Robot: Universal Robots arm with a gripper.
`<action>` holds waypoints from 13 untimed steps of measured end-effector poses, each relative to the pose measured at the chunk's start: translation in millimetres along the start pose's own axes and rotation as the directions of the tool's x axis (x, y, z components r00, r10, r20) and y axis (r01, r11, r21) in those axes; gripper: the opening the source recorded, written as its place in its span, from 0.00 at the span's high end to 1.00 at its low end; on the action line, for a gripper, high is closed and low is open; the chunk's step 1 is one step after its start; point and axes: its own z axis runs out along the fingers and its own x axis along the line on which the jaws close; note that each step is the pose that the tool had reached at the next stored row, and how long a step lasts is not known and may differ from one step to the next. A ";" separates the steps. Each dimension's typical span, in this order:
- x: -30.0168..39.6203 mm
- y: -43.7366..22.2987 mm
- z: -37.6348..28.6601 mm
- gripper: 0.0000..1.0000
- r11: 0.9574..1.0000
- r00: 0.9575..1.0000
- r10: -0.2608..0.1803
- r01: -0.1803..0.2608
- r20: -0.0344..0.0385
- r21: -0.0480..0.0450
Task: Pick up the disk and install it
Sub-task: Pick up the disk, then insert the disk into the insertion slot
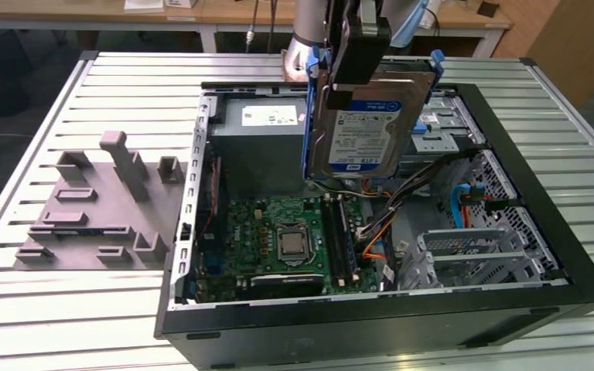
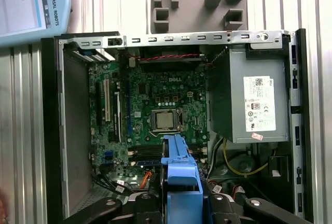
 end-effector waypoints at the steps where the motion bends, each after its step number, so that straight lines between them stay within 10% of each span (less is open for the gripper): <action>1: 0.2 0.0 0.0 0.63 1.000 1.000 0.000 0.000 0.000 0.000; 13: 1.8 0.1 0.0 0.63 1.000 1.000 0.000 0.000 0.000 0.000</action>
